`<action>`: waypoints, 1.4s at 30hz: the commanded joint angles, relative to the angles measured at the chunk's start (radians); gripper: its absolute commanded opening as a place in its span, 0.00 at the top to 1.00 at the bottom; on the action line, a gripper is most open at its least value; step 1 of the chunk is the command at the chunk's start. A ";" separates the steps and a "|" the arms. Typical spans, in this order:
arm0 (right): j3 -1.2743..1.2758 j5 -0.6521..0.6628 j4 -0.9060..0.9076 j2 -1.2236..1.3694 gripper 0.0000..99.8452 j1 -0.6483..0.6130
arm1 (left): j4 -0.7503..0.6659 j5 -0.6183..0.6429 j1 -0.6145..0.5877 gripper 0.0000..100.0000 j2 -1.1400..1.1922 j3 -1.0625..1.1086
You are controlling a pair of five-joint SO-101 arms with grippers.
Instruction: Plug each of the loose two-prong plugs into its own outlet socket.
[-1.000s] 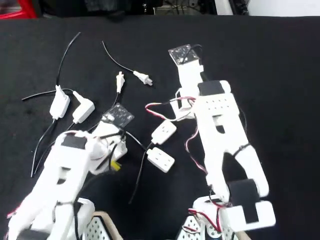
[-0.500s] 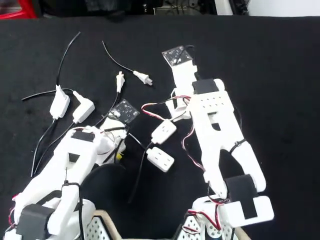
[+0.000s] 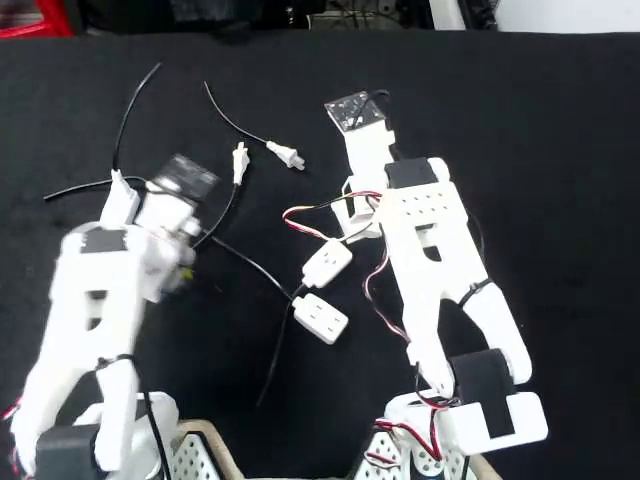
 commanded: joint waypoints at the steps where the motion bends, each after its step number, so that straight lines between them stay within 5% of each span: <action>1: -0.047 0.006 0.005 -0.007 0.95 -0.009 | 0.071 -0.086 -0.122 0.97 -0.040 -0.194; 15: -0.036 0.006 0.005 -0.007 0.95 -0.011 | 0.026 -0.118 -0.194 0.97 0.489 -0.667; 25: -0.036 0.006 0.003 -0.007 0.95 -0.011 | -0.006 -0.017 -0.228 0.97 0.789 -0.874; 38: -0.036 0.006 0.003 -0.007 0.95 -0.012 | 0.213 -0.011 -0.179 0.81 0.818 -0.897; 42: -0.036 0.008 0.003 -0.007 0.95 -0.012 | 0.296 0.120 -0.196 0.74 0.749 -0.958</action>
